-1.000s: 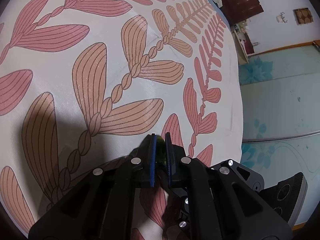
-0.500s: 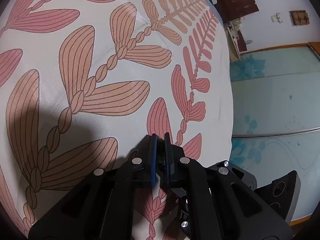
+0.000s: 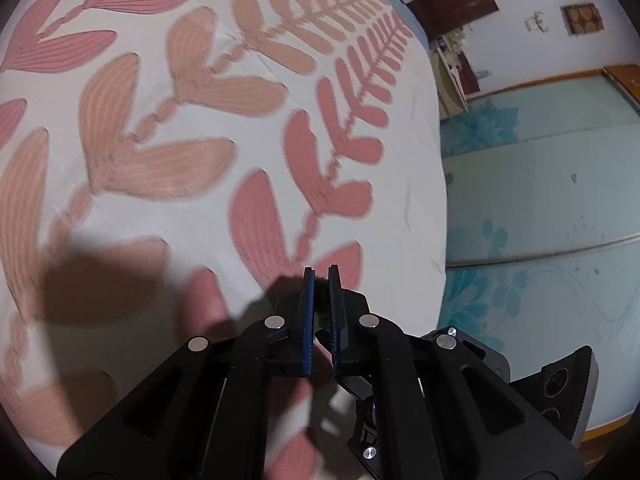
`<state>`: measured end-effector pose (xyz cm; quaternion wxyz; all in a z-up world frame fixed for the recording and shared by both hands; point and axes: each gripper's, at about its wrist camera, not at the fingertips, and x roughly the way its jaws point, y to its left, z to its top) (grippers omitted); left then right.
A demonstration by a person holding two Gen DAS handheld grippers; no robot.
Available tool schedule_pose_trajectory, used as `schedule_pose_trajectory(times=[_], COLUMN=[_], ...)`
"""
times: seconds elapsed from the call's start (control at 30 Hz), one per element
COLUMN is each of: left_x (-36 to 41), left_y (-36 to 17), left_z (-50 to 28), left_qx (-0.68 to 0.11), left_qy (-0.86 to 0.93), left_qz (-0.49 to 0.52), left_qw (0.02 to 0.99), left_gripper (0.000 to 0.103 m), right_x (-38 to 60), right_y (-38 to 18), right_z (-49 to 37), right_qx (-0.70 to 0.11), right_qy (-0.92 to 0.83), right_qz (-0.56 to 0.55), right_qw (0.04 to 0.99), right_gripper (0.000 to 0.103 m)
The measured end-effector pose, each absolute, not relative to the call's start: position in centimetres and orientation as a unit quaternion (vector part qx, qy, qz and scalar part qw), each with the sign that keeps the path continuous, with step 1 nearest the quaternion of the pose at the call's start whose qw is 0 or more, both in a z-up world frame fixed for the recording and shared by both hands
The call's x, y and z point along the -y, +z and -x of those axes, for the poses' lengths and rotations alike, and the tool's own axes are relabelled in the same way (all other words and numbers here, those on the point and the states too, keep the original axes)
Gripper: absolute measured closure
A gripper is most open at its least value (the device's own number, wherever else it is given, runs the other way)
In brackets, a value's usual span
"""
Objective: Collect trash
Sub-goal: 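Carry the green item in the left tool over the red wastebasket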
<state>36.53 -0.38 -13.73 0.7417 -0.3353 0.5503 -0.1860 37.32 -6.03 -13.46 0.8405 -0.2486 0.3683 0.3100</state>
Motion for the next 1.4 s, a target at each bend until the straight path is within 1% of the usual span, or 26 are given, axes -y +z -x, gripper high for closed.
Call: schedule_pose_trajectory(times=[0.17,0.3,0.6,0.83,1.13,1.4], left_x=[4.2,7.4,18.4,28.9,42.7,50.9], left_y=[-13.0,-12.8,-10.8,-10.0,-8.5,-8.6], left_z=[-33.6,-30.7,-24.8,-18.4,-9.9,-3.0], left_qx=[-0.551,-0.552,-0.567,-0.584,-0.610,-0.628], left_qy=[-0.194,-0.208,-0.279,-0.321,-0.388,-0.429], left_qz=[0.311,0.318,0.289,0.255,0.182,0.117], left_qw=[0.750,0.742,0.719,0.701,0.666,0.638], left_gripper=[0.097,0.097,0.097,0.097,0.097,0.097], right_x=[9.6,12.5,23.1,31.6,45.6,55.1], right_y=[-12.3,-11.6,-7.5,-5.5,-3.4,-3.6], right_z=[-33.8,-29.9,-21.2,-13.0,0.9,13.0], right_qx=[-0.374,-0.371,-0.391,-0.417,-0.441,-0.458], right_qy=[0.298,0.281,0.222,0.163,0.066,-0.006], right_qz=[0.236,0.248,0.218,0.207,0.147,0.087], right_qw=[0.846,0.849,0.866,0.870,0.883,0.885], right_gripper=[0.090,0.090,0.091,0.091,0.091,0.093])
